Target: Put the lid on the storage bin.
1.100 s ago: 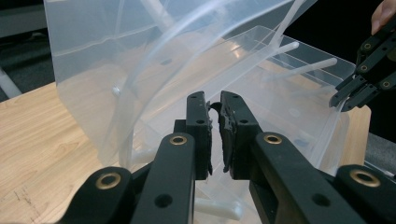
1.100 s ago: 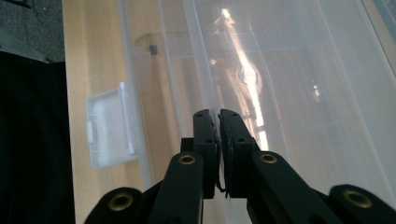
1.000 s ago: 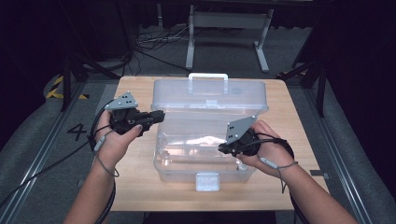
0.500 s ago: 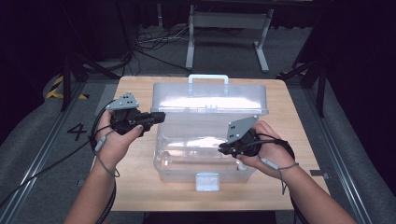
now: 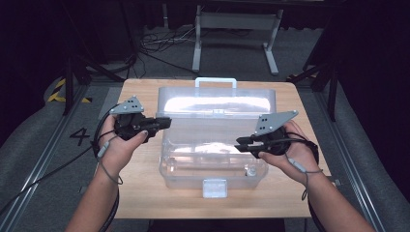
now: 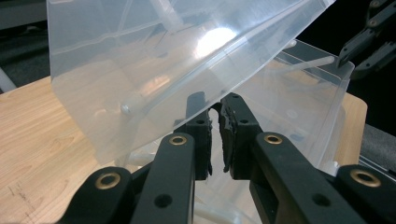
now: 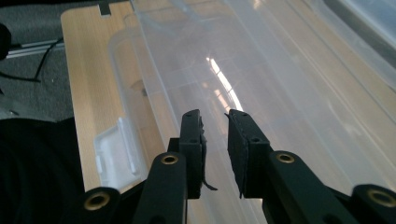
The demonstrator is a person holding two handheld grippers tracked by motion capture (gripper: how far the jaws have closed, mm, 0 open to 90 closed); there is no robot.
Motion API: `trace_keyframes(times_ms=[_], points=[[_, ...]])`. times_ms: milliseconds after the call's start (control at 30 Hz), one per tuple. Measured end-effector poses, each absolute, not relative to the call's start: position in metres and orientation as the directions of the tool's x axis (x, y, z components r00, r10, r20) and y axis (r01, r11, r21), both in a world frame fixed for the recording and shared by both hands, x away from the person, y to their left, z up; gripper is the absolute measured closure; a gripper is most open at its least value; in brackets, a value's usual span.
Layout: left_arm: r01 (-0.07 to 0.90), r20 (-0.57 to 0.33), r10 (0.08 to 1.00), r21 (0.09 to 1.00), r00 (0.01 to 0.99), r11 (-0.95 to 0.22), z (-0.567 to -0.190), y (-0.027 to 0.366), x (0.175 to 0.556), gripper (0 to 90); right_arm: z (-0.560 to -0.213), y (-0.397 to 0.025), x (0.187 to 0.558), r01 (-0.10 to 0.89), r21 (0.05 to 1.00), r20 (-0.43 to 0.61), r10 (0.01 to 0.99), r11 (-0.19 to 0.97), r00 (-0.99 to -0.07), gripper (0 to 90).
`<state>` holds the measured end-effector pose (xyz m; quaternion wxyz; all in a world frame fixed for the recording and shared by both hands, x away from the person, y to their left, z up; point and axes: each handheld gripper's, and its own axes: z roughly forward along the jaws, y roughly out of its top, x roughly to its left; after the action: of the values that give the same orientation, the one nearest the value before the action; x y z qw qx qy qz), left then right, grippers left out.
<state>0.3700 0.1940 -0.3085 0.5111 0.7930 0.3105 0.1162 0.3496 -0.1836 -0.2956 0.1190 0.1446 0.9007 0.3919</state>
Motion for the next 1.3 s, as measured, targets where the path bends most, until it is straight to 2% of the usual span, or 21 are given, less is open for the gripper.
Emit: trace_keyframes(times_ms=[433, 1300], points=[[0.382, -0.133, 0.616, 0.876, 0.777, -0.293, -0.308, 0.194, 0.367, 81.5, -0.291, -0.216, 0.353, 0.226, 0.808, -0.015, 0.403, 0.543, -0.915, 87.2], [0.396, -0.129, 0.624, 0.865, 0.771, -0.309, -0.314, 0.196, 0.355, 81.4, -0.309, -0.265, 0.358, 0.273, 0.892, 0.048, 0.524, 0.361, -0.851, 90.0]])
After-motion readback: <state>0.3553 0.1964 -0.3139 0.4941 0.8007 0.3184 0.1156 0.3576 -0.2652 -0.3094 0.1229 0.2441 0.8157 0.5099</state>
